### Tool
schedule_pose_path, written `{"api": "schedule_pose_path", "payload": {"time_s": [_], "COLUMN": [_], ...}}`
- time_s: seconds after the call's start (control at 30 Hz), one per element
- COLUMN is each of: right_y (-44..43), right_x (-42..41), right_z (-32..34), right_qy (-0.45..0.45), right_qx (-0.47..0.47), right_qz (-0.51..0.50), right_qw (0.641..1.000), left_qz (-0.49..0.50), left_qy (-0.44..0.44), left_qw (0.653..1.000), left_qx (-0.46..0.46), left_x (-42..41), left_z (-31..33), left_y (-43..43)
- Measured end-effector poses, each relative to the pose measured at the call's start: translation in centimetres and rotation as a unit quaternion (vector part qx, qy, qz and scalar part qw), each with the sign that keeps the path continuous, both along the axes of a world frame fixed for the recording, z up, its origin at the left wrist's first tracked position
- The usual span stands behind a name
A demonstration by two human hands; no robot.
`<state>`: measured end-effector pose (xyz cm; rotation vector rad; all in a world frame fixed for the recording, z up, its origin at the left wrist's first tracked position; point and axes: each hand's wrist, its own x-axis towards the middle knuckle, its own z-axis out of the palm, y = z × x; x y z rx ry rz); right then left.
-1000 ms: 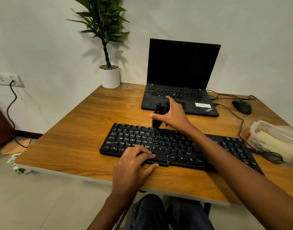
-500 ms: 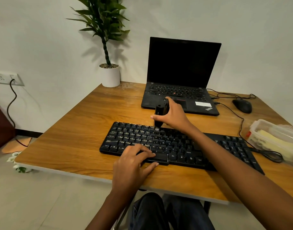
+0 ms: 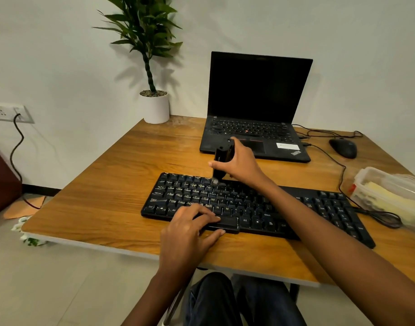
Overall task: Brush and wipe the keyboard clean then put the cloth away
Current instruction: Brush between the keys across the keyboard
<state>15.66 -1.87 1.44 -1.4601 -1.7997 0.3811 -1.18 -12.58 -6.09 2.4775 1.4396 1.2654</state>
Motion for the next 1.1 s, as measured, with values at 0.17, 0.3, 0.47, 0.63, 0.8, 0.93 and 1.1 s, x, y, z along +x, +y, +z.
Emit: {"api": "schedule_pose_path", "payload": {"time_s": [0.17,0.3,0.47,0.63,0.8,0.93,1.1], "right_y": [-0.3,0.0,-2.1,-3.3,-4.3,-4.4,-2.9], "right_x": [0.1,1.0,2.6,3.4,2.2,1.8,0.3], "right_z": [0.3,0.4,1.9,2.9,2.3,1.8,3.1], "right_qy": [0.044,-0.03,0.224,0.308,0.261,0.172,0.131], "right_qx": [-0.02,0.016,-0.022,-0.102,-0.198,-0.226,-0.18], "right_qz": [0.012,-0.052,-0.022,0.045,0.115,0.106,0.081], "right_qw": [0.999,0.998,0.974,0.945,0.938,0.953,0.972], "left_qz": [-0.008,-0.014,-0.066,0.001,-0.003,0.015,0.016], "left_qy": [0.0,-0.002,-0.112,-0.174,-0.152,-0.115,-0.09], "left_qw": [1.0,1.0,0.988,0.971,0.945,0.956,0.964], "left_qx": [0.003,-0.015,-0.078,-0.165,-0.289,-0.269,-0.249], "left_x": [-0.1,-0.3,-2.0,-7.7,-9.5,-9.6,-9.8], "left_z": [-0.4,-0.2,3.1,5.3,1.1,-0.1,-0.7], "left_y": [0.0,0.1,0.6,8.9,13.0,14.1,14.8]}}
